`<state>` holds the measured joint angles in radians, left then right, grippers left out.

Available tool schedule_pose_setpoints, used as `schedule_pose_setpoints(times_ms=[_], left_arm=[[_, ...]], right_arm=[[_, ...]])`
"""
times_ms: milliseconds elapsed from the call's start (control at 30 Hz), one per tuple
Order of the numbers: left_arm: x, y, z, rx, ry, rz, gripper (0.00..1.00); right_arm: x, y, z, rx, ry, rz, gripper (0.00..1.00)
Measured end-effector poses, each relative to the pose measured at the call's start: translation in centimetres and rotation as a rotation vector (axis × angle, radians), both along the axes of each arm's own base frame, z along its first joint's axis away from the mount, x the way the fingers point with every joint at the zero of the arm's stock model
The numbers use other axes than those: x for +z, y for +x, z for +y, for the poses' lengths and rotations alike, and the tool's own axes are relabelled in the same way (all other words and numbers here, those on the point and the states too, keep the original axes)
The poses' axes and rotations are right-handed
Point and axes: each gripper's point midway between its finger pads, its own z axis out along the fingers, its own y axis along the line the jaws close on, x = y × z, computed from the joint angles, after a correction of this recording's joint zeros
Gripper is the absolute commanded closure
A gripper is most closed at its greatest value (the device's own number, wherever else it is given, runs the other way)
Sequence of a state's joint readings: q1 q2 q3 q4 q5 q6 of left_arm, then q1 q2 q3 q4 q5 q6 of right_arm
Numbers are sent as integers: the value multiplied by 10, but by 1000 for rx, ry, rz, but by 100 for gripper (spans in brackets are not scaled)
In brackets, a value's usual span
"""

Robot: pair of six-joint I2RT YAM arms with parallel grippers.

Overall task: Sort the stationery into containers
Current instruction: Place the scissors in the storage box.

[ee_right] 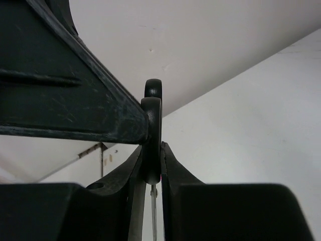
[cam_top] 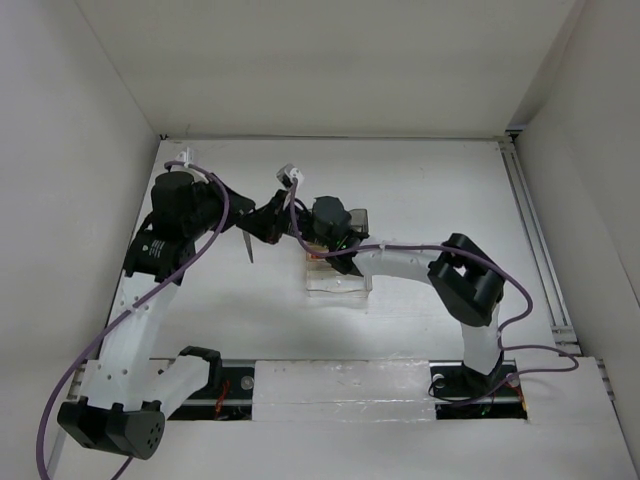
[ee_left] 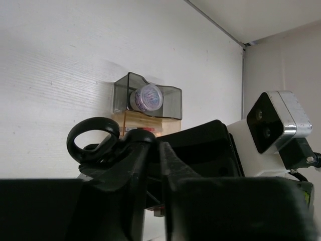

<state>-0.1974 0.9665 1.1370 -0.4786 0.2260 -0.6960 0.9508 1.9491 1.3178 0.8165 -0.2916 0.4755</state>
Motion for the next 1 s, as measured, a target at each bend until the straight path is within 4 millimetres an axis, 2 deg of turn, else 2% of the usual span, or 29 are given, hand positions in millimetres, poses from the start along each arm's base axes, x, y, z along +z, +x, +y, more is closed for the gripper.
schedule_pose_setpoints(times_ms=[33, 100, 133, 200, 233, 367, 500, 567, 633, 700, 833, 900, 1000], left_arm=[[-1, 0, 0, 0, 2, 2, 77], [-1, -1, 1, 2, 6, 1, 62], [-1, -1, 1, 1, 9, 0, 37], [1, -1, 2, 2, 17, -6, 8], [2, -2, 2, 4, 21, -8, 0], [20, -3, 14, 65, 43, -26, 0], [55, -3, 33, 154, 80, -96, 0], [61, -2, 43, 189, 99, -118, 0], [56, -2, 50, 211, 125, -105, 0], [42, 0, 55, 222, 150, -79, 0], [-12, -2, 60, 214, 228, 38, 0], [-31, -4, 65, 215, 269, 88, 0], [-38, -5, 70, 220, 308, 103, 0]], right_arm=[[-2, 0, 0, 1, -12, -11, 100], [-9, 0, -2, -3, -53, -26, 100], [-14, 0, -4, -6, -81, -34, 100], [-22, 0, -10, -2, -137, -49, 100], [-24, -1, -13, 2, -163, -58, 100], [-30, -2, -32, 41, -268, -97, 100], [-35, 6, -67, 58, -406, -148, 100], [-38, 11, -84, 48, -497, -176, 100], [-42, 13, -94, 50, -597, -204, 100], [-47, 10, -103, 63, -688, -217, 100], [-69, 2, -126, 99, -835, -203, 100], [-85, -1, -140, 111, -897, -180, 100], [-105, -7, -161, 128, -973, -143, 100]])
